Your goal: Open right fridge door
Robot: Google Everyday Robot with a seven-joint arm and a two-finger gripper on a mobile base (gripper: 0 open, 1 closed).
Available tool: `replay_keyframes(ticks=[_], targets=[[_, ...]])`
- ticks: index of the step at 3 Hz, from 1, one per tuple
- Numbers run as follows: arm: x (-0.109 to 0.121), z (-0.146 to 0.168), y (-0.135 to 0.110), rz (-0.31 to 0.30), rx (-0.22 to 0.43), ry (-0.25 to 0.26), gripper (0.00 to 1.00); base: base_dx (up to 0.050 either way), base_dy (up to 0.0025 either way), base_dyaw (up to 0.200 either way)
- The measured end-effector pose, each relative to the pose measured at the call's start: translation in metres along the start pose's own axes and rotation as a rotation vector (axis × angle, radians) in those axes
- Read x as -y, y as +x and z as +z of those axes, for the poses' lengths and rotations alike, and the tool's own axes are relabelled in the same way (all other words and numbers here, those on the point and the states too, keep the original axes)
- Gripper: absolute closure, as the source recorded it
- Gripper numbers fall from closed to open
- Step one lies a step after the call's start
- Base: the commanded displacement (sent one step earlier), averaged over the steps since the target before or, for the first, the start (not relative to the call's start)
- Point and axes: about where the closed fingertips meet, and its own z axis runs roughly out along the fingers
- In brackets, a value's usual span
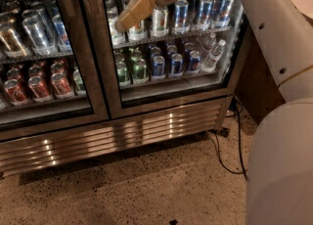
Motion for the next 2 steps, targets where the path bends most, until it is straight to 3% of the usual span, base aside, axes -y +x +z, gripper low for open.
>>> replay_keyframes(ticks=[2], targets=[[-0.021, 0.019, -0.041, -0.026, 0.083, -0.052, 0.0, 0.0, 0.0, 0.0]])
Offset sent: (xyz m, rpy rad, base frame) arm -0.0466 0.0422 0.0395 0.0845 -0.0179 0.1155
